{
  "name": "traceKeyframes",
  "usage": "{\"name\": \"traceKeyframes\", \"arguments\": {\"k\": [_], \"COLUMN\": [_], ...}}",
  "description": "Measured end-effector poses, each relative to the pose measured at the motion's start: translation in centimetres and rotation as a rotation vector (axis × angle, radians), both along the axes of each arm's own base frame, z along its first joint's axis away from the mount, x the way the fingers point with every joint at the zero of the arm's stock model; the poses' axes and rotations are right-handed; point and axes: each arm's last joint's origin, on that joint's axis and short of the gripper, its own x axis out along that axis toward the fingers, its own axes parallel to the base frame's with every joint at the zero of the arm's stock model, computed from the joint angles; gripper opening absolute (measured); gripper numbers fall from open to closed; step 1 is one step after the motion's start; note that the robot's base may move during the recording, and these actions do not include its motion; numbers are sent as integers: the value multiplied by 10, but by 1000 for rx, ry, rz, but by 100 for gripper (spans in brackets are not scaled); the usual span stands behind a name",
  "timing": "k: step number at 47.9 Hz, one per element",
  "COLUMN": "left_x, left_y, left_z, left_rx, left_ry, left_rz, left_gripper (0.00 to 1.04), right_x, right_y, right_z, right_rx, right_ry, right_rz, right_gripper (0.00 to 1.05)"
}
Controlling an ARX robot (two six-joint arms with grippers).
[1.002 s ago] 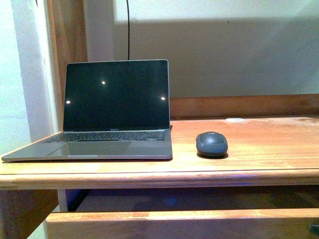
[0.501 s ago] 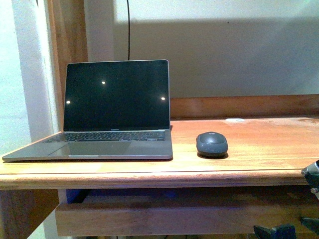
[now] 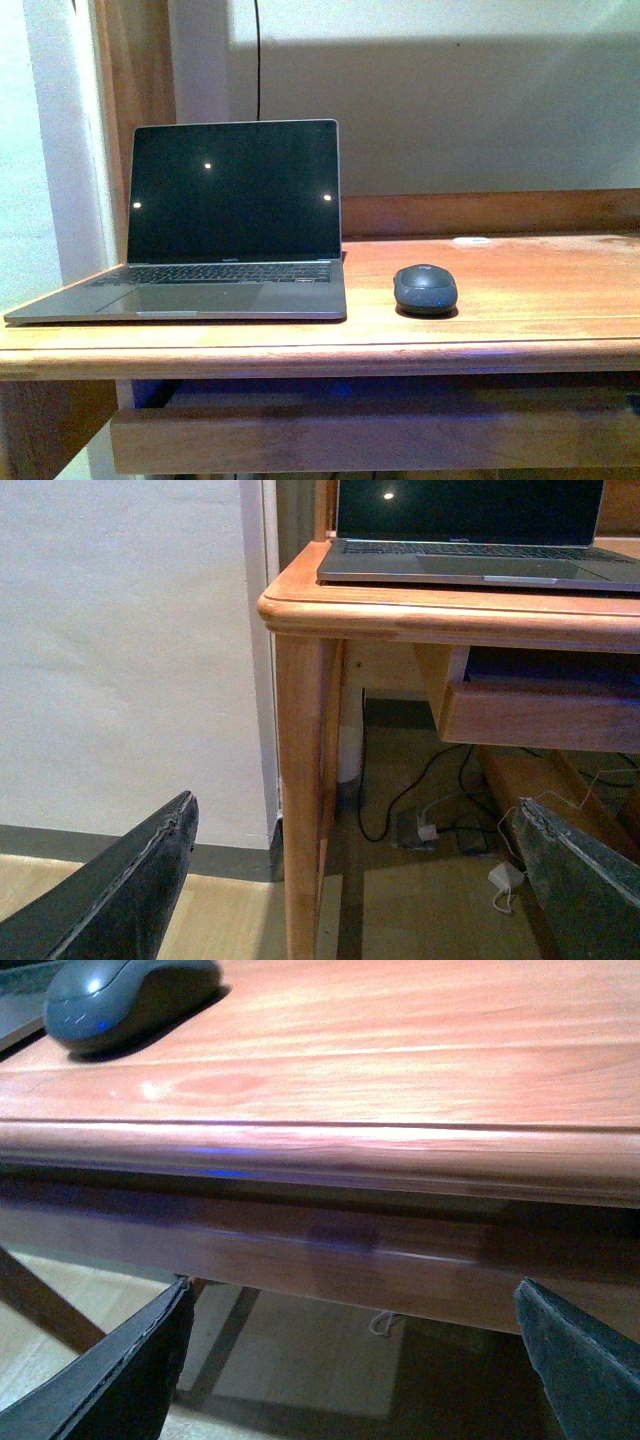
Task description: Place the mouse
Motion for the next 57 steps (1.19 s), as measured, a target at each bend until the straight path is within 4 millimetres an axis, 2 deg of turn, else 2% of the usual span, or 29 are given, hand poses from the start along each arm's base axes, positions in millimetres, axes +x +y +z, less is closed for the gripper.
{"name": "traceKeyframes", "arguments": {"k": [6,10,14,21,26,32,39,45,57], "left_x": [0,0,0,0,0,0,0,0,0], "left_y": [0,0,0,0,0,0,0,0,0], "left_z": [0,0,0,0,0,0,0,0,0], "left_rx": [0,0,0,0,0,0,0,0,0], "left_ry": [0,0,0,0,0,0,0,0,0], "left_rz": [0,0,0,0,1,1,0,0,0], "left_gripper": [97,97,97,97,97,97,97,97,97], "right_x": [-14,-35,-58,-65,-74,-88,-98,-108,-119], "right_y": [-33,-56,-64,-65,-56,-42,-33,-25,-15], "right_z": [14,21,19,22,13,4,-3,-9,-13], "right_rx": [-5,21,50,44,-61,-89,-101,-104,-109], "right_ry": [-26,-22,-4,-35,-178,-199,-199,-201,-205], "right_rz": [-169,-285,-312,-335,-433,-426,-427,-421,-445], "right_gripper": [97,97,97,96,77,53,29,3,3]}}
